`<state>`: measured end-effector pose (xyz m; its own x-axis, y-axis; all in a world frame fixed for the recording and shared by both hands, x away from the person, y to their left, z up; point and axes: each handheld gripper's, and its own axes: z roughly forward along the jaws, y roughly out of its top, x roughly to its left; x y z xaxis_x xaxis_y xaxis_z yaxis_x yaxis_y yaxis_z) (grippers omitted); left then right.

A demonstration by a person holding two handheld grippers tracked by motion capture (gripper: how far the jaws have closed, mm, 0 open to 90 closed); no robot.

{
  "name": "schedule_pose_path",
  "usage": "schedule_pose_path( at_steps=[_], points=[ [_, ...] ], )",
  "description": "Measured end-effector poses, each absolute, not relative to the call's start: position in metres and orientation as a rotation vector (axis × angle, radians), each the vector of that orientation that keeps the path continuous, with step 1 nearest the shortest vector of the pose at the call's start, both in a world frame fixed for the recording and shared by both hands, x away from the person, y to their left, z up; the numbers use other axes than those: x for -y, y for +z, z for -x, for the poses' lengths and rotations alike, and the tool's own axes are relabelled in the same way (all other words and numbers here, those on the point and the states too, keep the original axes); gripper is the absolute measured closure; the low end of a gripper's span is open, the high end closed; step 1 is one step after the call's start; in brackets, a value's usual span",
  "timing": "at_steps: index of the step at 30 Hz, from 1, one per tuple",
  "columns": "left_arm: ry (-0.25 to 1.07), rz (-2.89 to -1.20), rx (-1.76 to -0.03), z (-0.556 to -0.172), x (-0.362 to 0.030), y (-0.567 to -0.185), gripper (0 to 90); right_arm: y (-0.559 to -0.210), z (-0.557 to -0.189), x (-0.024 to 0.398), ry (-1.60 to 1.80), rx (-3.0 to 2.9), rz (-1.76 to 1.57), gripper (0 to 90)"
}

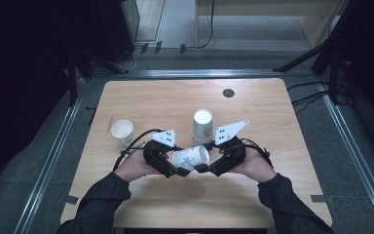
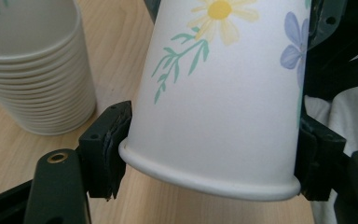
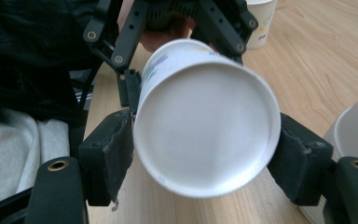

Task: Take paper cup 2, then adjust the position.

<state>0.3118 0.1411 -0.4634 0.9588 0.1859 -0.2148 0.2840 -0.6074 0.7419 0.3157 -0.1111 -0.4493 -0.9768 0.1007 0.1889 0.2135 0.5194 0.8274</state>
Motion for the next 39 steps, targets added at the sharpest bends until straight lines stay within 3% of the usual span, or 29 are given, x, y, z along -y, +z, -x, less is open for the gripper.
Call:
schedule_pose_path(
  at_steps=[18,39],
  points=[
    [-0.127,-2.413,-0.288,-0.319,-0.146,-0.441,25.0,-0.457,-0.313,0.116,-1.405,2.711,0.313,26.6],
    [-0.150,-2.595,-0.221,-0.319,-0.122,-0.451,25.0,-0.469,-0.308,0.107,-1.328,2.760,0.271,26.6]
  ],
)
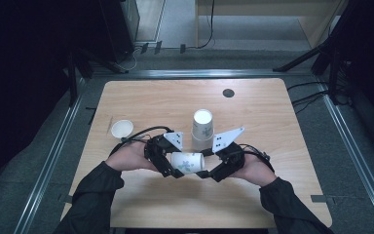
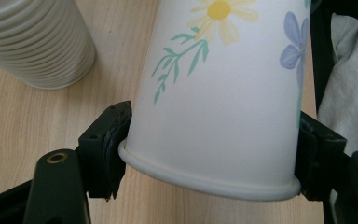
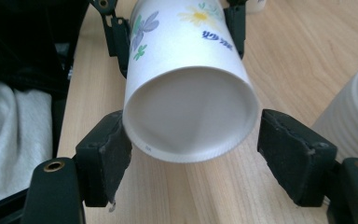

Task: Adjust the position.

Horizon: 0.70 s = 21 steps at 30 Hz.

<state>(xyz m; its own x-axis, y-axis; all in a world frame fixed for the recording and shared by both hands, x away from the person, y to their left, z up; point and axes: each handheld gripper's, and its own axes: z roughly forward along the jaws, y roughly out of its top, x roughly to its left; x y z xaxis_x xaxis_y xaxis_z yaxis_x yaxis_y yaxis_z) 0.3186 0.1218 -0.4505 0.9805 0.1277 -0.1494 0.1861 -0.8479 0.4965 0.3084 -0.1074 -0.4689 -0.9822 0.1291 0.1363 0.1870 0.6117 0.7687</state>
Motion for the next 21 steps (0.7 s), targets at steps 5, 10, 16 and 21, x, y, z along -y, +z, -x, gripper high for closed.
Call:
schedule_pose_path(
  at_steps=[5,10,16,21],
  points=[
    [-0.144,-2.624,-0.214,-0.317,-0.116,-0.454,25.0,-0.475,-0.307,0.099,-1.276,2.779,0.243,28.6],
    [-0.143,-2.642,-0.211,-0.316,-0.112,-0.457,25.0,-0.477,-0.308,0.097,-1.263,2.775,0.220,31.4],
    [-0.138,-2.669,-0.198,-0.314,-0.107,-0.460,24.9,-0.481,-0.307,0.093,-1.235,2.774,0.215,31.0],
    [-0.137,-2.671,-0.194,-0.313,-0.104,-0.461,24.9,-0.481,-0.306,0.091,-1.225,2.782,0.198,33.5]
  ],
)
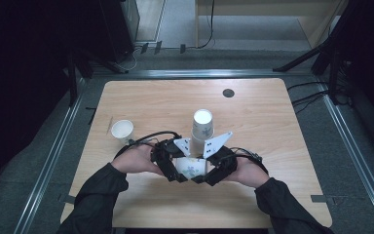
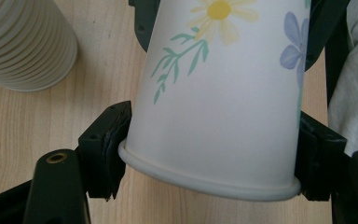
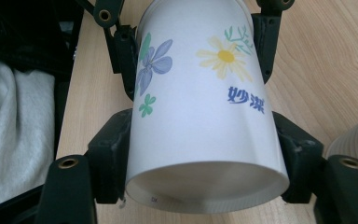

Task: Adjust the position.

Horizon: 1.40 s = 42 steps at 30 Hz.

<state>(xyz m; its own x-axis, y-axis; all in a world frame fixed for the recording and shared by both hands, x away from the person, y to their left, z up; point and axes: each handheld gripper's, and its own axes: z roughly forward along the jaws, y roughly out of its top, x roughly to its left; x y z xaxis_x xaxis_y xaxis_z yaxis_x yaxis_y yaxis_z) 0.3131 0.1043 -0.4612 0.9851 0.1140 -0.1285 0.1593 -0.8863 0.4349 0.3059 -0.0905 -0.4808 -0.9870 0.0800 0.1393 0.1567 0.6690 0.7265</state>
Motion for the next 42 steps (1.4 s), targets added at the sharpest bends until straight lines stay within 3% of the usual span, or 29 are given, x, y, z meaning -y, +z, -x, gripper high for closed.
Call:
schedule_pose_path(
  at_steps=[13,28,42],
  points=[
    [-0.098,-2.539,-0.237,-0.315,-0.116,-0.455,10.7,-0.470,-0.309,0.103,-1.293,2.772,0.232,33.4],
    [-0.100,-2.381,-0.328,-0.313,-0.136,-0.452,10.6,-0.454,-0.310,0.119,-1.424,2.713,0.263,33.4],
    [-0.227,-2.171,-0.341,-0.312,-0.138,-0.455,13.4,-0.454,-0.311,0.114,-1.424,2.671,0.220,33.3]
  ],
)
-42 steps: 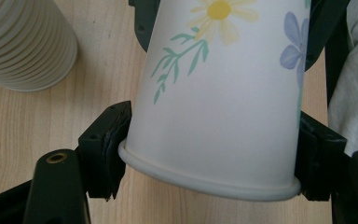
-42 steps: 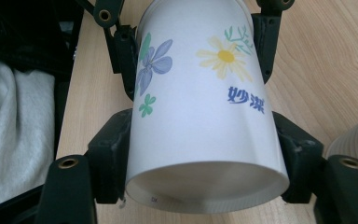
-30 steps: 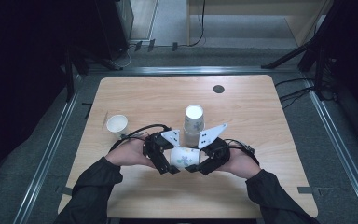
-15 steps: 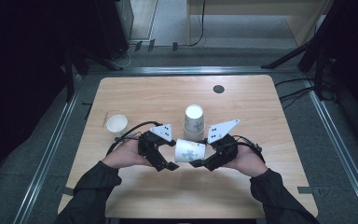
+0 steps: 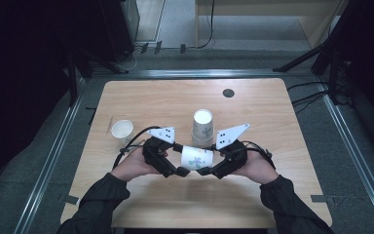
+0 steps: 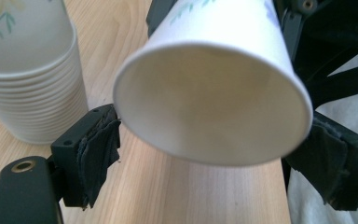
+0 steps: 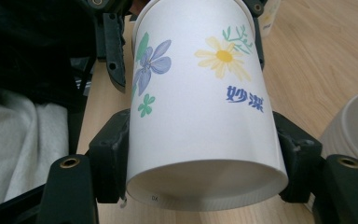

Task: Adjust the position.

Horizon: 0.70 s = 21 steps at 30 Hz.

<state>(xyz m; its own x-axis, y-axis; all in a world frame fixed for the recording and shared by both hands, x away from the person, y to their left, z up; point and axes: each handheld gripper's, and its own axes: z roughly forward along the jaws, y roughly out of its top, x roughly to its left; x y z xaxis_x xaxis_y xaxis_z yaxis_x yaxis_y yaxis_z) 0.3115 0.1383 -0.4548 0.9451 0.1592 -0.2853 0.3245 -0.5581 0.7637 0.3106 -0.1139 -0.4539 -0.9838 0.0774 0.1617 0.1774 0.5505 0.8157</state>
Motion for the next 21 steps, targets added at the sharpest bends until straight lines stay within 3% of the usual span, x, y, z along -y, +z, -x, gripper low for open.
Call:
schedule_pose_path(
  at_steps=[6,8,21],
  points=[
    [-0.224,-2.154,-0.302,-0.3090,-0.1369,-0.4546,16.0,-0.4537,-0.3099,0.1122,-1.432,2.646,0.196,33.3],
    [-0.226,-2.150,-0.303,-0.3094,-0.1376,-0.4549,21.0,-0.4539,-0.3095,0.1122,-1.429,2.641,0.190,33.4],
    [-0.176,-2.192,-0.283,-0.3075,-0.1390,-0.4522,23.5,-0.4542,-0.3079,0.1092,-1.412,2.674,0.180,33.0]
  ],
)
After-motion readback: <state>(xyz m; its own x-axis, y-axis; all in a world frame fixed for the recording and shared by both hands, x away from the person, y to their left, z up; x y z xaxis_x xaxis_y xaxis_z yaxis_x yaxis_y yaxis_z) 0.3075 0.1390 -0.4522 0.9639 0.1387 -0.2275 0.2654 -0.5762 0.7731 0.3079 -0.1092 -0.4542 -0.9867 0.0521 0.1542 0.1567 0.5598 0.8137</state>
